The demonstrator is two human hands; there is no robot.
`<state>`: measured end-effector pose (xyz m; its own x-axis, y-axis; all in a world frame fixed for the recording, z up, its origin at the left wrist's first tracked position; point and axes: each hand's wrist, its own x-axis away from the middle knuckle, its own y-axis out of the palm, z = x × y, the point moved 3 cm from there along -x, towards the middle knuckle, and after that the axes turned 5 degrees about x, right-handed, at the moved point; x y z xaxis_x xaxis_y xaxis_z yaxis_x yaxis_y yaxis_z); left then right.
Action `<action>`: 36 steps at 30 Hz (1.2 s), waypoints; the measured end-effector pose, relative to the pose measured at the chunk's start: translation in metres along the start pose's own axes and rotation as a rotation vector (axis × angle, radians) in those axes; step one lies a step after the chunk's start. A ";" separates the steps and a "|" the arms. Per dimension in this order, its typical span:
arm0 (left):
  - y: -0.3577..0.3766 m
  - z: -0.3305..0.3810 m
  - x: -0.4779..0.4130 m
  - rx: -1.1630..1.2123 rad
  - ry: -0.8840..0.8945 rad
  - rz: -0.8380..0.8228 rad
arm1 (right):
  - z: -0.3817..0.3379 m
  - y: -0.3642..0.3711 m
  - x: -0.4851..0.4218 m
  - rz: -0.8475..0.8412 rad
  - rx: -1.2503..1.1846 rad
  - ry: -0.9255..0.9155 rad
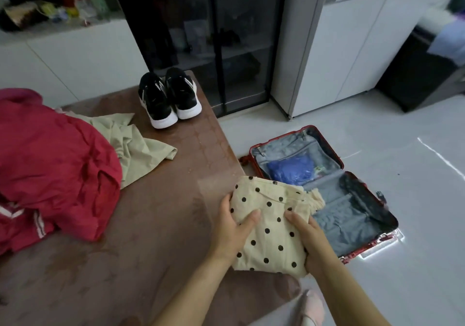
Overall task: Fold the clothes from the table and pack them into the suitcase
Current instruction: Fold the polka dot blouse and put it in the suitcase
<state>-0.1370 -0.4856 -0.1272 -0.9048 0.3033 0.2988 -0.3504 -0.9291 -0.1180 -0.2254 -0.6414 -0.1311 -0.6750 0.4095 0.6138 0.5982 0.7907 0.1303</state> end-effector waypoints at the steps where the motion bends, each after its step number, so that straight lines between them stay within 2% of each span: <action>1: 0.014 0.002 -0.001 -0.011 0.006 -0.020 | -0.001 -0.014 -0.003 -0.006 -0.021 0.007; 7: 0.135 0.001 -0.022 -0.098 -0.026 -0.133 | -0.017 -0.114 -0.034 0.025 -0.064 0.091; 13: 0.284 -0.022 -0.048 -0.161 -0.197 -0.250 | -0.024 -0.255 -0.090 0.179 -0.004 0.176; 16: 0.338 -0.042 -0.059 -0.216 -0.269 -0.286 | -0.018 -0.302 -0.111 0.240 -0.021 0.245; 22: 0.382 -0.091 -0.094 -0.243 -0.364 -0.333 | 0.020 -0.342 -0.155 0.298 0.014 0.393; 25: 0.387 -0.127 -0.130 -0.261 -0.457 -0.310 | 0.043 -0.352 -0.195 0.336 0.081 0.396; 29: 0.404 -0.207 -0.187 -0.299 -0.543 -0.422 | 0.092 -0.356 -0.268 0.348 0.101 0.391; 34: 0.431 -0.320 -0.254 -0.471 -0.510 -0.444 | 0.181 -0.362 -0.354 0.358 0.126 0.490; 36: 0.440 -0.363 -0.275 -0.535 -0.503 -0.477 | 0.217 -0.361 -0.388 0.273 0.240 0.509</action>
<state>-0.1298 -0.9009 -0.6054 -0.4628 0.3878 0.7972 -0.8451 -0.4645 -0.2646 -0.2736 -0.9873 -0.5847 -0.1858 0.3892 0.9022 0.5666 0.7926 -0.2252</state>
